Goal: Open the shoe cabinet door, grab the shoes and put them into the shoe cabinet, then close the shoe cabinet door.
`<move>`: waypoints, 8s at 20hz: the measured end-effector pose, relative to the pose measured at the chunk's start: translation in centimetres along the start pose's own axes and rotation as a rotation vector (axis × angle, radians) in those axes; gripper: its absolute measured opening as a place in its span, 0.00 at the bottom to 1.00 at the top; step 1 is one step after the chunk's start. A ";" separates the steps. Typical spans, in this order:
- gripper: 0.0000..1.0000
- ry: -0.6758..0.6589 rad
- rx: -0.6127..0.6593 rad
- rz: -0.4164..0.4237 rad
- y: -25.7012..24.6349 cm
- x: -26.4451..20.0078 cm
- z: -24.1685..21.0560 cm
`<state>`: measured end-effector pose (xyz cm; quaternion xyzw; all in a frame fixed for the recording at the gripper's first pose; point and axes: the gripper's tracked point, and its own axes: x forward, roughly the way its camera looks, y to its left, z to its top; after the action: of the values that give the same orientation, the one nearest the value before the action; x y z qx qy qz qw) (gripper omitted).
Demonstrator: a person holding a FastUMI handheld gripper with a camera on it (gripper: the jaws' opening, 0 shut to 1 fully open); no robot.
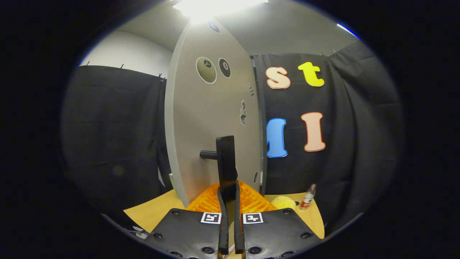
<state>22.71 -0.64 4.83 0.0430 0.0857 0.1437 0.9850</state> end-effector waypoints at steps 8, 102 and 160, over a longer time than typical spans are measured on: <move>0.03 -0.059 -0.067 -0.046 -4.0 -0.1 0.3; 0.01 0.516 0.048 -0.038 7.3 3.9 -16.0; 0.98 -0.016 -0.122 -0.162 8.0 15.3 8.8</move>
<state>36.56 10.88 11.94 -0.0228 0.0719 0.0683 0.9948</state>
